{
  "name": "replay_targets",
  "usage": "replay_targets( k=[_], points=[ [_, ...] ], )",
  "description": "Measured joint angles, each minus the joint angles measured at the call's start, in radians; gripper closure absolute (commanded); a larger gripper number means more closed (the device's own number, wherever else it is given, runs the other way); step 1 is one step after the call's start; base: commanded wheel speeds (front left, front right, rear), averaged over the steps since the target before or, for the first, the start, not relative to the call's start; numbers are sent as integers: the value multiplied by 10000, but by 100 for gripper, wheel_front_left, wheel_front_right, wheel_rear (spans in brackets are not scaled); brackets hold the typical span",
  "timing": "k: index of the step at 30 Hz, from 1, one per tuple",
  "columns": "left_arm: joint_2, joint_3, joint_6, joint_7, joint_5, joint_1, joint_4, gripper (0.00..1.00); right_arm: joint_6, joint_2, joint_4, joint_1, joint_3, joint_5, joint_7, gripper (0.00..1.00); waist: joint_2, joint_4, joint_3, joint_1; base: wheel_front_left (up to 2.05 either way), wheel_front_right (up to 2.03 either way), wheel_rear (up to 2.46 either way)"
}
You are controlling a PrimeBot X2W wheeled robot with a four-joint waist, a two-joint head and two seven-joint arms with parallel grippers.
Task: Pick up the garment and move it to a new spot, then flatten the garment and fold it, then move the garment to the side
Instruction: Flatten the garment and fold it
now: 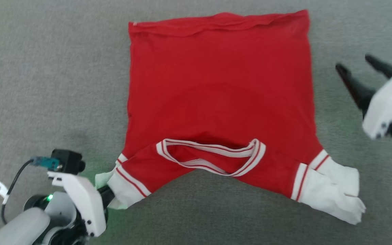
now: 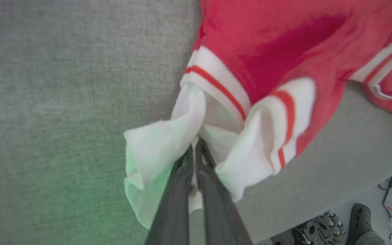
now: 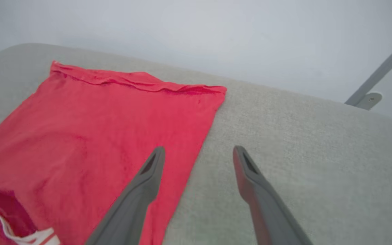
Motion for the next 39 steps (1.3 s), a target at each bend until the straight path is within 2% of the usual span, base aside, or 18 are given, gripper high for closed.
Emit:
replay_targets(
  k=[6,14,22,27,28,30,34,39],
  points=[
    [-439,-132,-341,130,228,-683,230,100,2,435,2652,-2420,159,-754,-190,0,0,495,550,-1,0,0,0],
    [-1189,-391,-909,293,589,-1587,662,100,0,364,6305,-5098,12,-1381,334,0,0,1336,1348,-1,0,0,0],
    [-1935,-617,-1546,341,690,-2272,1231,100,-2,405,9026,-6920,-677,-1749,1948,0,0,2243,1987,0,0,0,0],
    [-2370,-706,-1854,343,669,-2486,1714,100,15,274,10333,-7749,-963,-2629,3070,0,1,2695,2137,-1,0,0,0],
    [-2401,-711,-1891,334,663,-2501,1778,100,12,295,10381,-7798,-890,-2754,3145,12,1,2700,2128,0,0,0,0],
    [-2424,-704,-1944,314,639,-2516,1885,100,12,307,10385,-7793,-790,-2934,3089,100,1,2677,2122,0,0,0,0],
    [-2403,-667,-2033,203,585,-2506,2080,100,15,322,10274,-7514,-545,-2974,2535,100,1,2526,2008,-1,0,0,0],
    [-2044,-556,-2082,153,548,-2387,2196,100,8,368,9365,-6751,290,-2061,2205,100,1,2074,1770,0,0,0,0]
  ],
)
